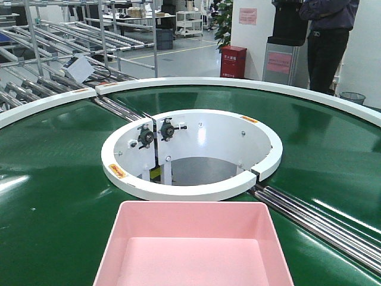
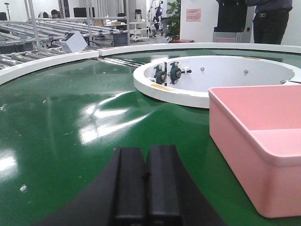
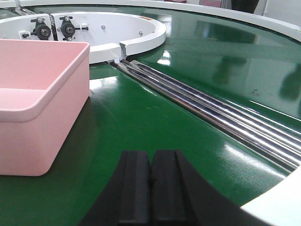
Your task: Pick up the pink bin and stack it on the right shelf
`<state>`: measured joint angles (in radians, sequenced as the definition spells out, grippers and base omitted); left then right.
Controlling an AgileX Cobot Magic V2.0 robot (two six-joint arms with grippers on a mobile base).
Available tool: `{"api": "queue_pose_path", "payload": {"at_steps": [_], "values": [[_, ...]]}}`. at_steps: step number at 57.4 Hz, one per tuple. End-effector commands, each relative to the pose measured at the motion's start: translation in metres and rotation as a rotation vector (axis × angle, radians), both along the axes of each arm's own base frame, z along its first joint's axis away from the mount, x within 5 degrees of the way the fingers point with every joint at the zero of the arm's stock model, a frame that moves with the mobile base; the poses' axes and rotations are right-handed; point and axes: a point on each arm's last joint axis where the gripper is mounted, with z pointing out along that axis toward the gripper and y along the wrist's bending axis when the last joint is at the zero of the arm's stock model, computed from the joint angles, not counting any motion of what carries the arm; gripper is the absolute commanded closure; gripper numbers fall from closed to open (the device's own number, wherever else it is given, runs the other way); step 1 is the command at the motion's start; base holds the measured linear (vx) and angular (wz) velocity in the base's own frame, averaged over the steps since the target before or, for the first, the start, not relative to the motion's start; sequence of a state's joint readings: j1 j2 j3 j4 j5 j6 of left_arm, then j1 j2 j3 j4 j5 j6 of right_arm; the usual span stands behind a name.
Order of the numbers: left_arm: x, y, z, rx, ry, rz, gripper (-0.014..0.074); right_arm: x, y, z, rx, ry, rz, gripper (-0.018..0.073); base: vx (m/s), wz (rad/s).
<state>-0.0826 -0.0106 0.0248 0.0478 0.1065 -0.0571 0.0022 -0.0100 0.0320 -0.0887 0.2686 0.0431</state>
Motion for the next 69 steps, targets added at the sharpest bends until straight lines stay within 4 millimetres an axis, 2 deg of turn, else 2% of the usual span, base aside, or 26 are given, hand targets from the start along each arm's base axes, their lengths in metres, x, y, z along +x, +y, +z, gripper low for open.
{"api": "queue_pose_path", "payload": {"at_steps": [1, 51, 60, 64, 69], "values": [[0.001, 0.0, 0.002, -0.015, -0.062, -0.002, 0.0601, 0.0, 0.0, 0.009, -0.016, -0.101, 0.005, 0.0571, 0.0, 0.0], [0.001, 0.0, 0.004, -0.01, -0.079, -0.003, 0.0601, 0.001, 0.001, 0.011, -0.023, -0.131, 0.008, 0.0571, 0.0, 0.0], [-0.002, -0.001, 0.024, -0.027, -0.277, -0.013, 0.0601, 0.0, 0.003, 0.031, -0.024, -0.343, 0.027, 0.0571, 0.0, 0.0], [-0.006, -0.001, 0.035, -0.036, -0.394, -0.018, 0.0601, -0.003, 0.003, 0.047, -0.005, -0.45, 0.034, 0.0571, 0.0, 0.0], [-0.011, -0.001, 0.06, -0.041, -0.455, -0.018, 0.0601, -0.008, 0.003, 0.074, 0.03, -0.487, 0.03, 0.0571, 0.0, 0.0]]}}
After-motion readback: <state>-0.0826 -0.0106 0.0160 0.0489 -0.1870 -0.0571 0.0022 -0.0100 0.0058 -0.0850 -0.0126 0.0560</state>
